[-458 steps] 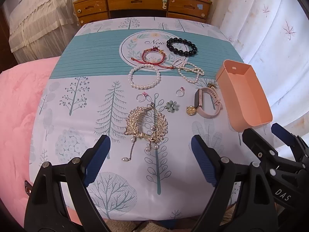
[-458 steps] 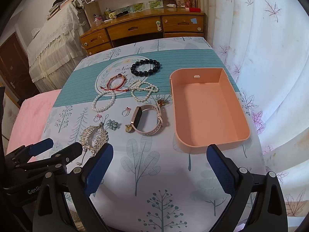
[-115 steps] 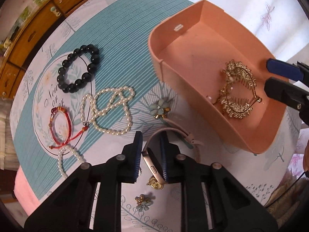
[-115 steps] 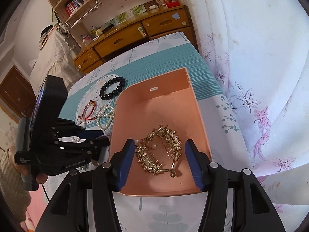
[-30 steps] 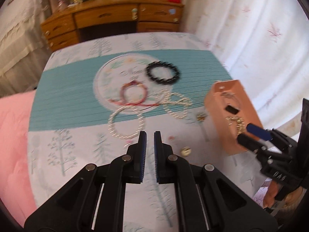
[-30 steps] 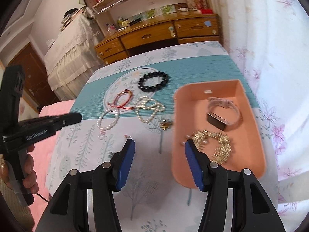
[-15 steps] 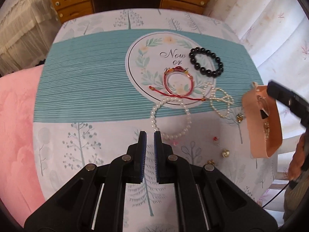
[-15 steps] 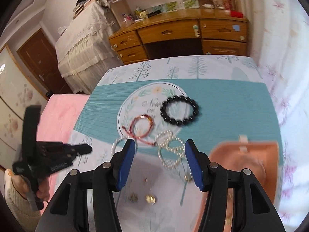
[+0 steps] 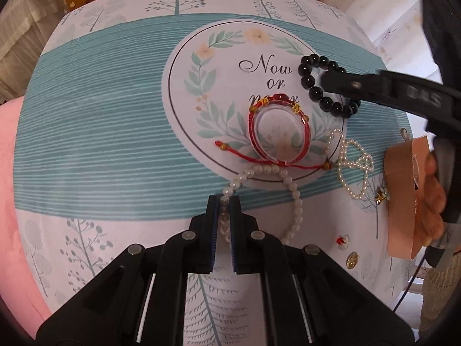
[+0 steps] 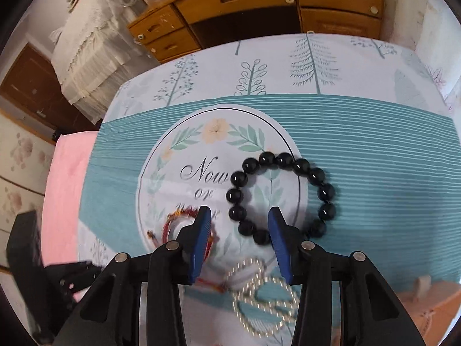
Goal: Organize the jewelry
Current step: 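Grasp the black bead bracelet with the right gripper while the left grasps the pearl bracelet, then lift the black bead bracelet with the right gripper while the left lifts the pearl bracelet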
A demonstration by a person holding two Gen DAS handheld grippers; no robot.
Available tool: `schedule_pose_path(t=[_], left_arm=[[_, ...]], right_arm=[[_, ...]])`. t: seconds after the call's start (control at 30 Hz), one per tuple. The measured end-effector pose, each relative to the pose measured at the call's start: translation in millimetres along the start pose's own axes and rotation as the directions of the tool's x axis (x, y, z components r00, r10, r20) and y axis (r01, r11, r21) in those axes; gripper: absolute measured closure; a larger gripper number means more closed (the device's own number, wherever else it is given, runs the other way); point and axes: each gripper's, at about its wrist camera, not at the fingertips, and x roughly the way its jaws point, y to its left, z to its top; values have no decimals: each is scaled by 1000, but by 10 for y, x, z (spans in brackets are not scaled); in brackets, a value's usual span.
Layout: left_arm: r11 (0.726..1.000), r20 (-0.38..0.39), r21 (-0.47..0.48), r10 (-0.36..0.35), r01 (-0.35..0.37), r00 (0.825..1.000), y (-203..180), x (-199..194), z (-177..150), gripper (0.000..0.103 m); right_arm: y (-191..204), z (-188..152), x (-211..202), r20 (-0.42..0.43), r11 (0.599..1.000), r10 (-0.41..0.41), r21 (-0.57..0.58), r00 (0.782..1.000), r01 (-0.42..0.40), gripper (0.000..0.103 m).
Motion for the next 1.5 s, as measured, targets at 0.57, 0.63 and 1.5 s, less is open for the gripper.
schedule_pose_path(t=[0.57, 0.63, 1.5], left_arm=[[999, -48, -17, -44, 43, 998, 22, -23, 128, 99], [999, -70, -23, -37, 35, 997, 40, 23, 134, 99], [994, -92, 60, 92, -87, 992, -303, 138, 252, 57]], right_arm=[[208, -1, 303, -22, 979, -159, -132, 987, 154, 88], [189, -75, 263, -25, 976, -167, -148, 986, 162, 88], [176, -677, -216, -19, 984, -36, -173, 999, 32, 88]])
